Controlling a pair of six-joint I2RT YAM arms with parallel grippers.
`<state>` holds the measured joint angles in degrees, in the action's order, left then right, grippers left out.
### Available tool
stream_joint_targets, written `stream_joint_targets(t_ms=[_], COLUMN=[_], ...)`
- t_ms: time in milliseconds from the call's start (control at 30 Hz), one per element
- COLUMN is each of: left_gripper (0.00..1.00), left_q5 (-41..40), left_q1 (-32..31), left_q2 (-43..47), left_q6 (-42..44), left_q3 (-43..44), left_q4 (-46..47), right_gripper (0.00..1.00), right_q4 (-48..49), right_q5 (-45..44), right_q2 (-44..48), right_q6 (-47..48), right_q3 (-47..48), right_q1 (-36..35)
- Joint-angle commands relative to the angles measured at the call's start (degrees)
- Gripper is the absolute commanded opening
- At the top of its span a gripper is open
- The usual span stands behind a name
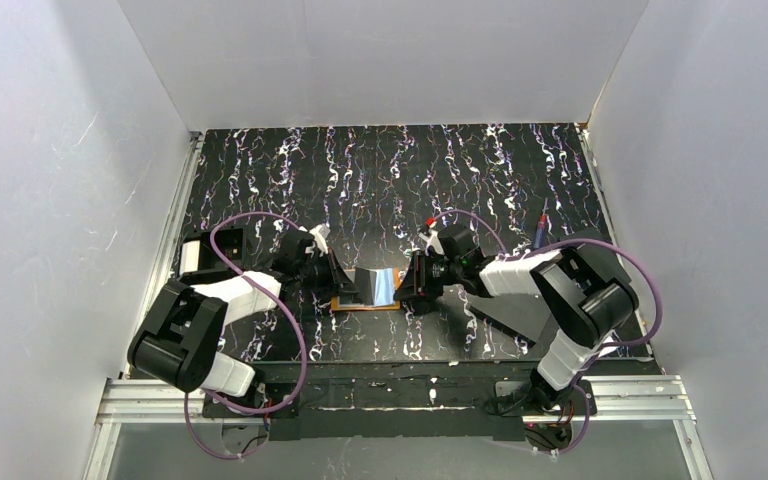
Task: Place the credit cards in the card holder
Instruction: Insert the credit card into the card holder.
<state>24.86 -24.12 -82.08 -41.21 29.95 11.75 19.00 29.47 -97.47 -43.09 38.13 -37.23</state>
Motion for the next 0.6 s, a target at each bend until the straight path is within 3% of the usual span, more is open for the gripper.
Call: stream_joint_targets(t_ms=[0,567], left_gripper=[0.0,0.0], left_q5=[0.54,0.93], left_q1=[-0.4,-0.4], left_q2=[-0.37,-0.86], left_q6=[0.41,0.06], left_q3=[-1.3,-1.14], left_q4=[-2.96,-2.56], right_gripper=[0.38,0.35], right_q4=[-3.84,3.58], right_q5=[-2.12,1.64], right_q2=[5.04,-3.19], right_q6=[2.52,-0.07], right_q3=[2.14,2.89], right_q1=[-0.6,-1.45])
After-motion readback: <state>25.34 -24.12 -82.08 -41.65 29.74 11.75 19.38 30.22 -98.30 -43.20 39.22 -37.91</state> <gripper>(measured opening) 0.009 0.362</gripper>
